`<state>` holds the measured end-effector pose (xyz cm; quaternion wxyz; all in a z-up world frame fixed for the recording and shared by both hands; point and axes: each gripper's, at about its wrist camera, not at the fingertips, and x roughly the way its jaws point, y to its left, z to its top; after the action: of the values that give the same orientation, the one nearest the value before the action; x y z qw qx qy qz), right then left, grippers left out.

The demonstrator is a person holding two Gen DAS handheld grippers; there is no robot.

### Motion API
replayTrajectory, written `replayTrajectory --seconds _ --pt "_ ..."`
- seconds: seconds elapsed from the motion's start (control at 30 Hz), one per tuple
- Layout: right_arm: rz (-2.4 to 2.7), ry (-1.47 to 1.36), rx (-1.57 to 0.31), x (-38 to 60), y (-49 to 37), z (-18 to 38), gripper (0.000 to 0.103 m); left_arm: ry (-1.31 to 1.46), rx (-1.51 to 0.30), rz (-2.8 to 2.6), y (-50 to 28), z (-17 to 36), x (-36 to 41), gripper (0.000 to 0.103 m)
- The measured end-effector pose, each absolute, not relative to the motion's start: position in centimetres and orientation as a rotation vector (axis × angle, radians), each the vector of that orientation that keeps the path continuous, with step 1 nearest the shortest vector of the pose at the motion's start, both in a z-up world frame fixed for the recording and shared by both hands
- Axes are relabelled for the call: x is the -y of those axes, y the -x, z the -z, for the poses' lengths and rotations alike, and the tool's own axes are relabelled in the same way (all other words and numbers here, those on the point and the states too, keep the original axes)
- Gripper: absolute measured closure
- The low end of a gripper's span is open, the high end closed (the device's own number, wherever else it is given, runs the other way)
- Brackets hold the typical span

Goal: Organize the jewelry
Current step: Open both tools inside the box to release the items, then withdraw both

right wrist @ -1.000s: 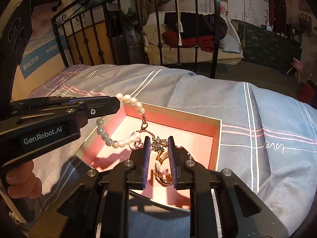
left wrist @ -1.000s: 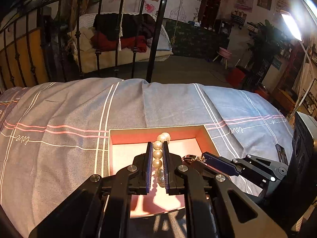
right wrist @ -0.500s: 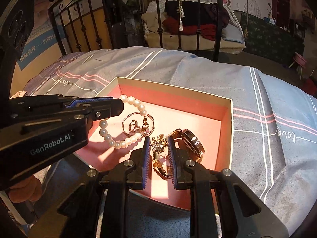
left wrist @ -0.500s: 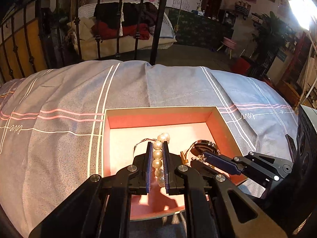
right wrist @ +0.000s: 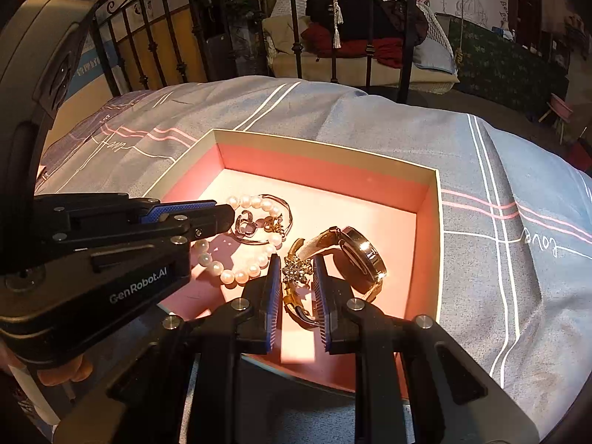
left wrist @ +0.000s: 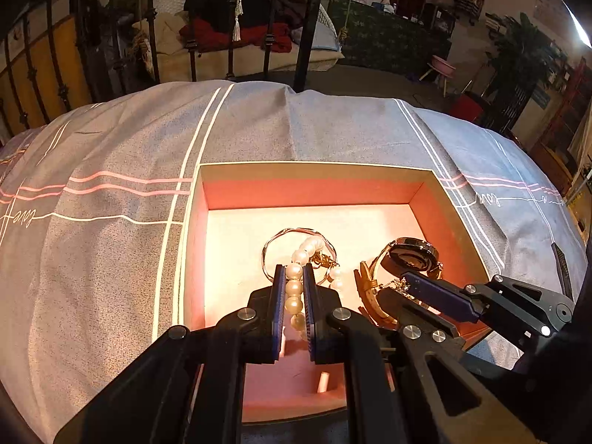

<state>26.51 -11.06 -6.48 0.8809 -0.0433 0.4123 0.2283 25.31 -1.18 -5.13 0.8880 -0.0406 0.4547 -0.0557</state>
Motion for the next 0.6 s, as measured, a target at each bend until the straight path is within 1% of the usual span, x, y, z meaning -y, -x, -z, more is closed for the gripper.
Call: replayTrajectory --seconds 0.23,0.3,0.33,0.37,0.43,0.47,0.5,0.53,0.57,0.6 --pt "-0.474 0.090 -0.862 11.0 -26.5 6.5 0.084 0.100 -0.955 0.109 -25.6 5.1 1.2 0.094" --pt "-0.477 0.086 -0.865 11.1 -26.5 6.4 0.084 0.099 -0.955 0.107 -25.6 5.0 1.2 0.090" --pt "-0.481 0.084 -0.867 11.2 -26.4 6.4 0.084 0.098 -0.947 0.106 -25.5 4.7 1.2 0.079" --pt "-0.481 0.083 -0.866 11.2 -26.4 6.3 0.084 0.100 -0.937 0.108 -25.3 4.4 1.2 0.063" --pt "-0.477 0.085 -0.861 11.3 -26.1 6.1 0.082 0.107 -0.903 0.113 -24.8 3.5 1.1 0.050" --pt "-0.478 0.079 -0.858 11.5 -25.9 6.0 0.077 0.104 -0.888 0.116 -24.4 3.0 1.1 0.049" --pt "-0.474 0.075 -0.850 11.6 -25.6 5.8 0.060 0.102 -0.878 0.120 -24.1 2.5 1.1 0.049" --pt "-0.469 0.074 -0.833 11.8 -25.1 5.4 0.051 0.103 -0.866 0.126 -23.7 2.0 1.0 0.046" --pt "-0.469 0.075 -0.812 12.1 -24.5 4.9 0.046 0.105 -0.850 0.134 -23.0 1.4 0.9 0.041" --pt "-0.470 0.074 -0.797 12.4 -23.8 4.5 0.046 0.107 -0.834 0.142 -22.3 0.9 0.8 0.040"
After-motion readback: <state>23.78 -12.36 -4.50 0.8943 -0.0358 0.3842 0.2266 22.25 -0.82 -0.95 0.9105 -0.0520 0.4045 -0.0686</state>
